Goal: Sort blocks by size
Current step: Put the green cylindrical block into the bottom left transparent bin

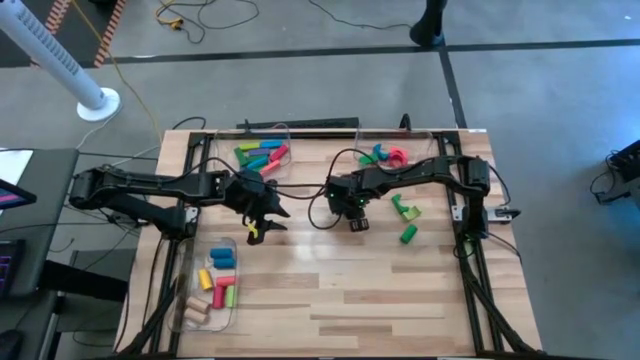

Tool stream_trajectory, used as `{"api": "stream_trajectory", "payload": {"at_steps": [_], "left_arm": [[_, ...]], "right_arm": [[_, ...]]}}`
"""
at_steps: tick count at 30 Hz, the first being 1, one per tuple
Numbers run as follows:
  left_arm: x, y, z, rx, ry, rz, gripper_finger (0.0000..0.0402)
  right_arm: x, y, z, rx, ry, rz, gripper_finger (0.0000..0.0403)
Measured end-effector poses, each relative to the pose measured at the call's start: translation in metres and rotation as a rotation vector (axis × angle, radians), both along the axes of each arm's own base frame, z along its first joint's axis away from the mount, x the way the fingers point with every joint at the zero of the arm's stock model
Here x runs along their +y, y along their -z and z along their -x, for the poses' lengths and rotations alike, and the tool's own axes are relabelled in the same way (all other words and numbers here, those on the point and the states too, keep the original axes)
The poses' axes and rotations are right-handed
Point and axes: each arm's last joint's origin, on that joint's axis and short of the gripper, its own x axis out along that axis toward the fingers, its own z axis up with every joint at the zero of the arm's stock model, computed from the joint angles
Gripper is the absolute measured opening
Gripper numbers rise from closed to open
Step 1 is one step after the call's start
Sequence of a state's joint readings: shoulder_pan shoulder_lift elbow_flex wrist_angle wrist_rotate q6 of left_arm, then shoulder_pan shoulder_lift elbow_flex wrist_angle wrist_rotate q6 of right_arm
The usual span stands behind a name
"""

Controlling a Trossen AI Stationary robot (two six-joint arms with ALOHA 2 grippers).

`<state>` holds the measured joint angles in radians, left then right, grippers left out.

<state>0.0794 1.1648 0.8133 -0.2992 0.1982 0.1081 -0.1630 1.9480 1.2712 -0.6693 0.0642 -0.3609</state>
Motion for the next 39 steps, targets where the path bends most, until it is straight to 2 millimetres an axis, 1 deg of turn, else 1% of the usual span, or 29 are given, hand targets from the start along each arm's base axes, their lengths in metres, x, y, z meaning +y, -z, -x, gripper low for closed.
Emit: {"api": "stream_trajectory", "payload": {"at_steps": [6,14,18,23,27,32,37,39], "left_arm": [[0.000,0.000,0.000,0.000,0.009,-0.013,0.0158],[-0.002,-0.001,-0.001,-0.031,0.055,-0.068,0.0158],[-0.010,-0.003,-0.002,-0.062,0.143,-0.143,0.0158],[-0.025,-0.007,-0.005,-0.152,0.288,-0.274,0.0158],[-0.035,-0.012,-0.007,-0.231,0.367,-0.385,0.0158],[-0.045,-0.014,-0.008,-0.264,0.375,-0.521,0.0158],[-0.052,-0.015,-0.007,-0.281,0.428,-0.592,0.0158],[-0.054,-0.013,-0.011,-0.289,0.440,-0.599,0.0158]], "right_arm": [[0.002,-0.010,0.001,-0.049,0.038,-0.013,0.0156],[0.017,-0.038,-0.001,-0.187,0.029,-0.074,0.0155],[0.029,-0.058,-0.002,-0.291,0.012,-0.123,0.0155],[0.048,-0.074,-0.004,-0.391,-0.016,-0.173,0.0155],[0.062,-0.078,-0.010,-0.455,-0.028,-0.242,0.0155],[0.076,-0.083,-0.016,-0.531,-0.039,-0.311,0.0155],[0.085,-0.090,-0.021,-0.603,-0.038,-0.394,0.0156],[0.088,-0.093,-0.023,-0.630,-0.050,-0.420,0.0156]]}}
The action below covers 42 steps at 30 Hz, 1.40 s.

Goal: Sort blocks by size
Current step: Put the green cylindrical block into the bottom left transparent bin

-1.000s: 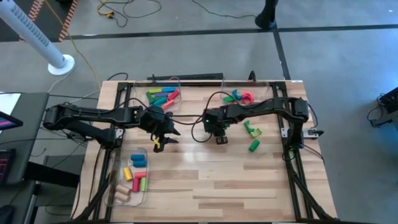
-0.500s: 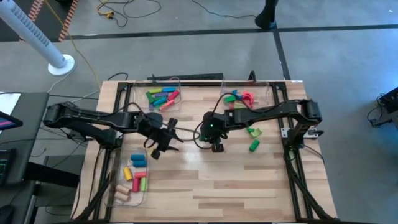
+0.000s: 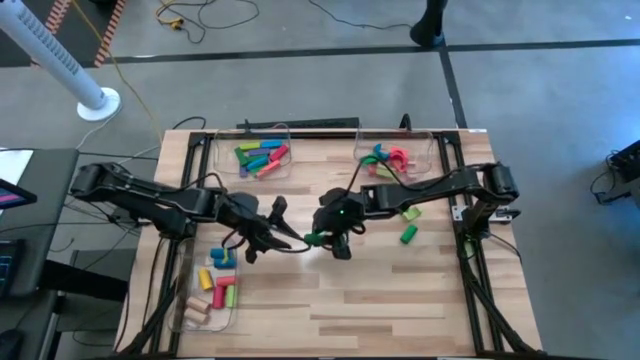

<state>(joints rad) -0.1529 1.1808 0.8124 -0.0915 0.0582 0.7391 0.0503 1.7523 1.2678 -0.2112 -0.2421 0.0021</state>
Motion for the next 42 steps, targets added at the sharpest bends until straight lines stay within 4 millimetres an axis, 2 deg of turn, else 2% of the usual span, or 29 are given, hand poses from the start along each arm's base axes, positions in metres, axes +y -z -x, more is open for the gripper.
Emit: {"api": "stream_trajectory", "payload": {"at_steps": [8,15,22,32,42], "left_arm": [[-0.016,0.021,-0.019,0.007,-0.051,-0.140,0.0158],[-0.027,0.019,-0.021,-0.046,-0.051,-0.200,0.0158],[-0.028,0.019,-0.022,-0.058,-0.051,-0.197,0.0158],[-0.031,0.033,-0.035,-0.050,-0.027,-0.235,0.0158],[-0.034,0.030,-0.038,-0.093,-0.026,-0.226,0.0146]], "right_arm": [[0.010,-0.004,-0.003,-0.046,-0.022,-0.046,0.0156],[0.014,-0.005,-0.002,-0.043,-0.028,-0.051,0.0156],[0.014,-0.005,-0.003,-0.055,-0.028,-0.052,0.0156],[0.015,-0.005,-0.004,-0.066,-0.023,-0.055,0.0156],[0.015,-0.006,-0.004,-0.064,-0.021,-0.061,0.0156]]}}
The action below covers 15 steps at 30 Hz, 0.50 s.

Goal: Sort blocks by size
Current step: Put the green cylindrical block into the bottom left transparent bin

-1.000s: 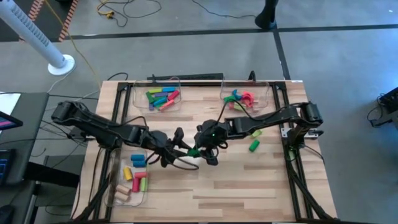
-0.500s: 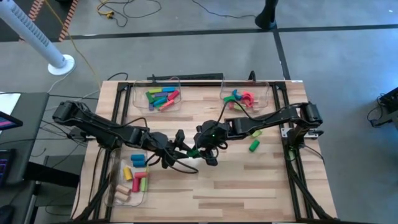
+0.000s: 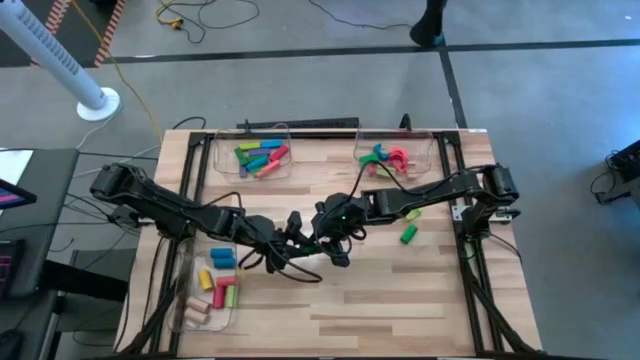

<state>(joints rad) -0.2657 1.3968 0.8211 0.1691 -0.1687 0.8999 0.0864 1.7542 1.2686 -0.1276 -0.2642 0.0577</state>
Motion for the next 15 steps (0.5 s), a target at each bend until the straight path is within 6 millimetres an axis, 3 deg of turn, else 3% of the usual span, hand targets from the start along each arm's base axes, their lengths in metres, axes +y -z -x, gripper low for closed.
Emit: {"api": "stream_trajectory", "payload": {"at_steps": [5,15], "left_arm": [[-0.0001,0.0004,0.0002,0.005,0.008,-0.001,0.0125],[-0.0013,0.0001,0.0013,0.009,0.008,0.001,0.0127]], "right_arm": [[0.0000,0.0000,0.0000,-0.001,-0.001,0.002,0.0156],[0.0000,0.0001,-0.0001,-0.006,-0.009,0.015,0.0180]]}}
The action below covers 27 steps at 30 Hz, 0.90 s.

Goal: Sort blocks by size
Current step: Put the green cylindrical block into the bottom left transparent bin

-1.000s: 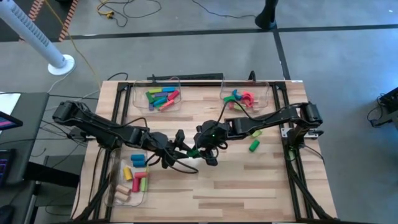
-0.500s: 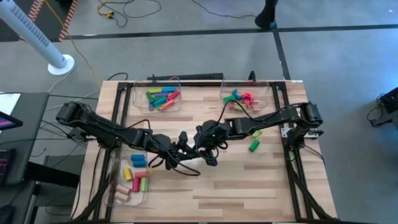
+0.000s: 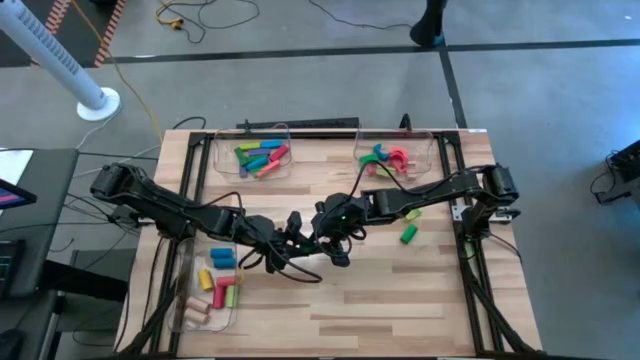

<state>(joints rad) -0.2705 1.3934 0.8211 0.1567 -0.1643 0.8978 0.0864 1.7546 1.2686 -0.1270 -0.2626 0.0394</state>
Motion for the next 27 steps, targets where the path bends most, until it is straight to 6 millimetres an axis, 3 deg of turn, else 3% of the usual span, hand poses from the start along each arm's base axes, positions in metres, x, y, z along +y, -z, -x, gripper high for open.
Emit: {"api": "stream_trajectory", "payload": {"at_steps": [8,13,20,27], "left_arm": [[-0.007,0.000,0.011,0.053,-0.037,-0.041,0.0127],[-0.011,-0.011,0.029,0.074,-0.073,-0.032,0.0127],[-0.013,-0.041,0.074,0.080,-0.098,0.085,0.0128],[-0.002,-0.050,0.124,0.225,-0.212,0.312,0.0128]], "right_arm": [[-0.002,0.000,0.004,0.034,-0.003,0.018,0.0246],[-0.004,-0.004,0.014,0.086,0.031,0.056,0.0258],[-0.006,-0.012,0.037,0.227,0.108,0.117,0.0258],[-0.005,-0.006,0.050,0.377,0.148,0.146,0.0255]]}}
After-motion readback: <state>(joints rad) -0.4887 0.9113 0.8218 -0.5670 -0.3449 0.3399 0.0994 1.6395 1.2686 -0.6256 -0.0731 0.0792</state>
